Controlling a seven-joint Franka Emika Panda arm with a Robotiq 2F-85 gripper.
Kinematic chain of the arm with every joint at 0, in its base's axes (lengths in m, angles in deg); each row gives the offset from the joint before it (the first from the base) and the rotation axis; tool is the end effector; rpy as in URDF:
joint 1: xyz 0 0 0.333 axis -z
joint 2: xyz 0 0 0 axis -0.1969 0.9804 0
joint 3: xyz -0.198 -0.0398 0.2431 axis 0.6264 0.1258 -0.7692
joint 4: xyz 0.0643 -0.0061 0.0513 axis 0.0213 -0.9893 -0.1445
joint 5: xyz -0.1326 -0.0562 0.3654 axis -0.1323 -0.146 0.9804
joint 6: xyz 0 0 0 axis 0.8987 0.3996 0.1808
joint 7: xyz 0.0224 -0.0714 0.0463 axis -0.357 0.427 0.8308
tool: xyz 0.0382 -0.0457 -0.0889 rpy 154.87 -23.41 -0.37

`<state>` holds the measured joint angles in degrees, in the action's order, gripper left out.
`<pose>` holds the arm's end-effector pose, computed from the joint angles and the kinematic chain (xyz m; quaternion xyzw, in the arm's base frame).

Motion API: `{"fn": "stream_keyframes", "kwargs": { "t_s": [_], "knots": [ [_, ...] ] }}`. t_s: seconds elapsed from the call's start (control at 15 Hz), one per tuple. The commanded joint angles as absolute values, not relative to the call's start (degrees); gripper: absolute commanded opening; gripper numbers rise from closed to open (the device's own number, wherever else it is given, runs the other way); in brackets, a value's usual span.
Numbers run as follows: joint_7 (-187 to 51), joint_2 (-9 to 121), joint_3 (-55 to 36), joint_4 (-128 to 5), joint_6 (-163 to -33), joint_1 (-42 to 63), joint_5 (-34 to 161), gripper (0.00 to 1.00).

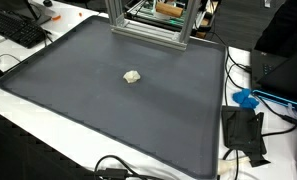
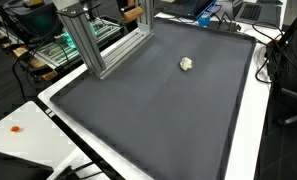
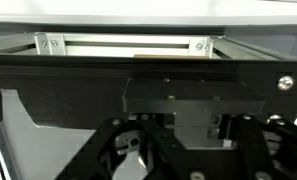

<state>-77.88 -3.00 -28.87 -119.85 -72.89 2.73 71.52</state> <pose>0.2986 0.1443 0.4644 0.9981 0.0364 0.0194 0.0460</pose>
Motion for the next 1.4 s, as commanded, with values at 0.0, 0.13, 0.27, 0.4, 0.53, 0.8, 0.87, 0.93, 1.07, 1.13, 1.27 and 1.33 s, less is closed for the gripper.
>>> {"fn": "stream_keyframes", "kwargs": {
  "t_s": [0.0, 0.13, 0.27, 0.4, 0.53, 0.8, 0.87, 0.93, 1.07, 1.13, 1.27, 1.33],
  "knots": [
    [-78.41, -3.32, -28.46, -118.10, -69.65, 3.00, 69.94, 0.34],
    [-78.58, -3.38, -28.22, -117.65, -69.49, 3.01, 70.36, 0.34],
    [-78.28, -3.33, -28.08, -117.00, -69.03, 3.11, 70.13, 0.34],
    [-77.71, -3.58, -27.93, -116.46, -68.84, 3.34, 69.23, 0.34],
    [-77.72, -3.72, -27.41, -115.74, -69.16, 3.58, 69.28, 0.34],
    [-76.10, -3.82, -26.12, -113.26, -69.35, 3.94, 68.38, 0.34],
    [-75.55, -3.68, -25.72, -112.51, -69.84, 4.01, 68.16, 0.34],
    [-75.14, -3.41, -25.41, -111.70, -70.13, 4.17, 67.95, 0.34],
    [-73.65, -2.57, -24.59, -110.19, -71.33, 4.24, 67.73, 0.34],
    [-72.72, -2.04, -24.20, -109.48, -72.10, 4.35, 67.47, 0.34],
    [-71.18, -0.82, -23.41, -108.65, -73.96, 4.44, 67.48, 0.34],
    [-70.18, 0.02, -22.87, -108.05, -75.25, 4.45, 67.58, 0.34]
  ]
}}
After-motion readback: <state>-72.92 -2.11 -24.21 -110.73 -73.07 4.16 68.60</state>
